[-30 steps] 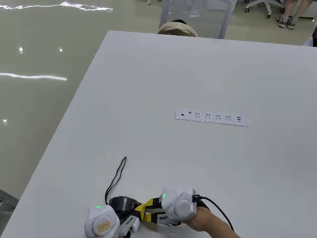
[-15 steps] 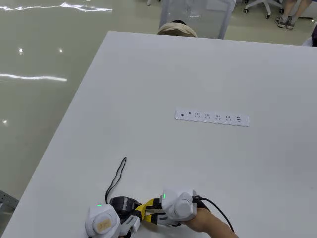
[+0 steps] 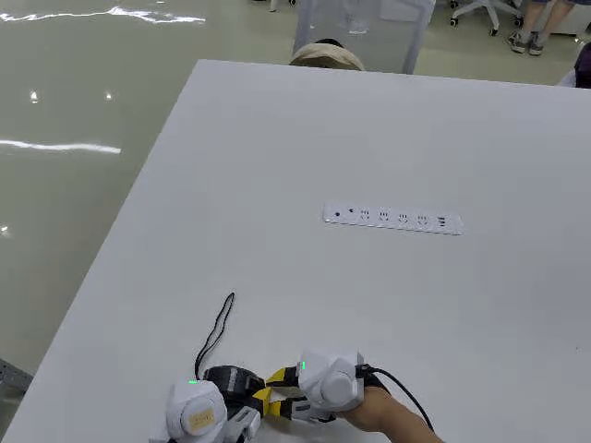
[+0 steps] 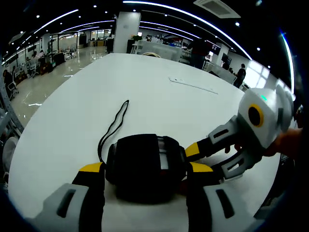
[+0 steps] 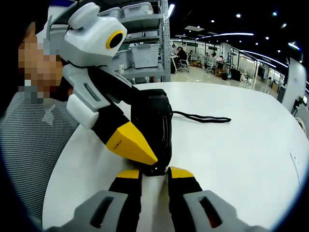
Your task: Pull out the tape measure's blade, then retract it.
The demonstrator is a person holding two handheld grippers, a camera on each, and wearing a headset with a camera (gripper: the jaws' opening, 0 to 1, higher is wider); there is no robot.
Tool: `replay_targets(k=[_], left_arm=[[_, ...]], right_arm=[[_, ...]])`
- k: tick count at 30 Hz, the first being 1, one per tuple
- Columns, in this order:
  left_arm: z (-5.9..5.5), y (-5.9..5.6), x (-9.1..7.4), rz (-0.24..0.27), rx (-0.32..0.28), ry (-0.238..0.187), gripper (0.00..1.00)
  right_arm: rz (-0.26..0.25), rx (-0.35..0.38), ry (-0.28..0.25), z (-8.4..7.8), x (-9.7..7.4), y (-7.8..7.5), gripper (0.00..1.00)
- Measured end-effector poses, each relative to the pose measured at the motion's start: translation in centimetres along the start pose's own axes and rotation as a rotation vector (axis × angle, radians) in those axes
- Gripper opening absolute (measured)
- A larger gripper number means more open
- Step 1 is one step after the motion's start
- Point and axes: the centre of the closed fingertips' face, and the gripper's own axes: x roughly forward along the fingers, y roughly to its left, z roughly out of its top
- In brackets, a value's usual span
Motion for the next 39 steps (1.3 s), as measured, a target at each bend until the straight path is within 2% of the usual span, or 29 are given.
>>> replay_targets(k=[4, 7, 15, 20, 22, 27, 31, 35, 39], left_arm=[[0.3, 0.2, -0.4, -0.009, 0.034, -0.005, 0.68], [0.8, 0.1, -0.7, -0.015, 0.093, -0.022, 0.67], [1.0, -0.1, -1.4, -0.035, 0.140, -0.028, 0.68], [1.0, -0.4, -1.8, -0.082, 0.181, -0.025, 0.71], [0.8, -0.3, -1.9, -0.093, 0.185, -0.018, 0.71], [0.5, -0.5, -2.3, -0.142, 0.239, -0.004, 0.73], [0.5, -0.2, -2.6, -0.168, 0.239, 0.006, 0.74], [0.4, -0.3, -2.7, -0.197, 0.290, 0.010, 0.77], [0.2, -0.7, -3.1, -0.241, 0.311, 0.020, 0.80]], right_arm=[[-0.011, 0.001, 0.001, -0.1, -0.1, -0.1, 0.21], [-0.017, 0.006, -0.001, 0.0, -0.4, -0.1, 0.22], [-0.042, 0.018, 0.006, -0.4, -1.3, -0.3, 0.24], [-0.064, 0.035, 0.003, -0.6, -2.0, -0.2, 0.27], [-0.075, 0.057, 0.002, -0.6, -2.3, -0.1, 0.30], [-0.108, 0.109, -0.016, -0.6, -3.2, 0.1, 0.35], [-0.137, 0.143, -0.025, -0.8, -4.0, 0.5, 0.39], [-0.164, 0.155, -0.031, -0.9, -4.8, 0.7, 0.42], [-0.194, 0.185, -0.040, -0.7, -5.8, 0.9, 0.48]])
